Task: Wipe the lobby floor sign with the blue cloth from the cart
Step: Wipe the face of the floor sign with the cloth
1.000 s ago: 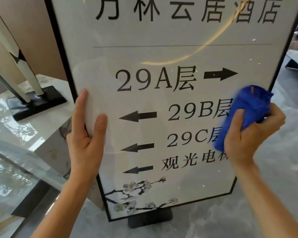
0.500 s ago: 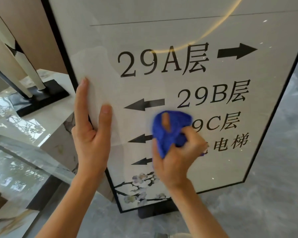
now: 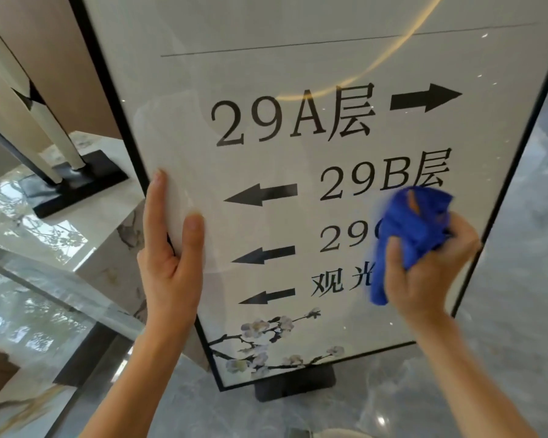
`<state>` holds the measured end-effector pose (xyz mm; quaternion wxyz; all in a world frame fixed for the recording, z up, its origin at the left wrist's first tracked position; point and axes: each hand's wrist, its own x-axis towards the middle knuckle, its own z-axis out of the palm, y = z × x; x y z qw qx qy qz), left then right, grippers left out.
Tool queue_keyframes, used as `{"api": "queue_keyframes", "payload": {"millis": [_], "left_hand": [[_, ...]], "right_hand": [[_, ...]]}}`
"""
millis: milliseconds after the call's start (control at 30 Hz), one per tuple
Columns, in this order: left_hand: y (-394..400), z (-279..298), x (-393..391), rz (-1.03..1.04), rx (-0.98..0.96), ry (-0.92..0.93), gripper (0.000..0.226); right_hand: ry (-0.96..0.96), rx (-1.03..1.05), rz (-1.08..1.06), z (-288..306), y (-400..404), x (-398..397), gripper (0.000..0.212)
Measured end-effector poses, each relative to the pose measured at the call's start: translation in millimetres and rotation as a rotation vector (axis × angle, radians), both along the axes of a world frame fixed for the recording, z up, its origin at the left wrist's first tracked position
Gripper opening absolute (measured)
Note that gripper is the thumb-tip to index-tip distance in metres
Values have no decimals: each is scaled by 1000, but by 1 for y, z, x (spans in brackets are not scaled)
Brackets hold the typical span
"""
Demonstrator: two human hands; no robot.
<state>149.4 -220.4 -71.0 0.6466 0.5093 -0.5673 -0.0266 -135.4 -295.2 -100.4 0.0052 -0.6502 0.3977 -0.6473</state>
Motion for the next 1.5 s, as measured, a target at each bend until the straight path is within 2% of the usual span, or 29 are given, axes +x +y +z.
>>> {"api": "queue_keyframes", "payload": {"millis": [133, 333, 500, 600, 633, 667, 733, 767, 800, 833, 867, 933, 1000, 1067, 1100, 1167, 1233, 1300, 1333, 1433, 1500], "left_hand": [[18, -23, -7, 19, 114, 31, 48], [33, -54, -14, 53, 235, 101, 43], [33, -58, -15, 81, 186, 80, 42], [31, -59, -16, 57, 162, 54, 45], [31, -60, -16, 56, 148, 44, 48], [31, -62, -15, 60, 139, 34, 50], [30, -68, -13, 57, 131, 29, 50], [29, -69, -13, 50, 129, 33, 49], [28, -70, -13, 46, 124, 34, 49], [28, -70, -14, 43, 115, 29, 50], [28, -69, -14, 39, 104, 27, 50], [28, -71, -14, 30, 81, 24, 50], [28, -74, -14, 33, 71, 8, 51], [27, -73, -14, 20, 78, 14, 51], [27, -72, -14, 13, 78, 24, 52], [27, -70, -14, 8, 84, 42, 52], [27, -71, -14, 16, 95, 47, 52], [28, -71, -15, 34, 111, 52, 50], [27, -71, -15, 43, 117, 57, 49], [26, -72, -15, 50, 108, 74, 47], [25, -72, -16, 56, 107, 73, 47]], "right_hand": [[25, 26, -222, -27, -4, -52, 26], [-43, 48, -279, -58, 10, -53, 27], [-195, 209, -169, -81, 49, 12, 35], [-271, 252, 3, -96, 71, 60, 38], [-319, 312, 36, -101, 75, 73, 34], [-310, 379, 115, -106, 81, 87, 20], [-159, 436, 185, -117, 93, 112, 20], [40, 384, 161, -122, 101, 123, 17], [247, 290, 119, -129, 108, 135, 23], [439, 188, 56, -137, 114, 145, 38], [542, 126, 6, -145, 118, 152, 49], [597, 27, -69, -153, 120, 155, 57], [628, -13, -68, -158, 120, 143, 64], [682, 28, -62, -163, 114, 114, 63], [656, 132, -62, -163, 108, 96, 59], [484, 491, -137, -157, 96, 54, 45], [271, 657, -206, -158, 85, 4, 26], [69, 622, -256, -156, 72, -49, 26], [36, 591, -299, -152, 66, -73, 26], [103, 525, -341, -144, 59, -114, 5], [208, 477, -367, -154, 58, -116, 29]]}}
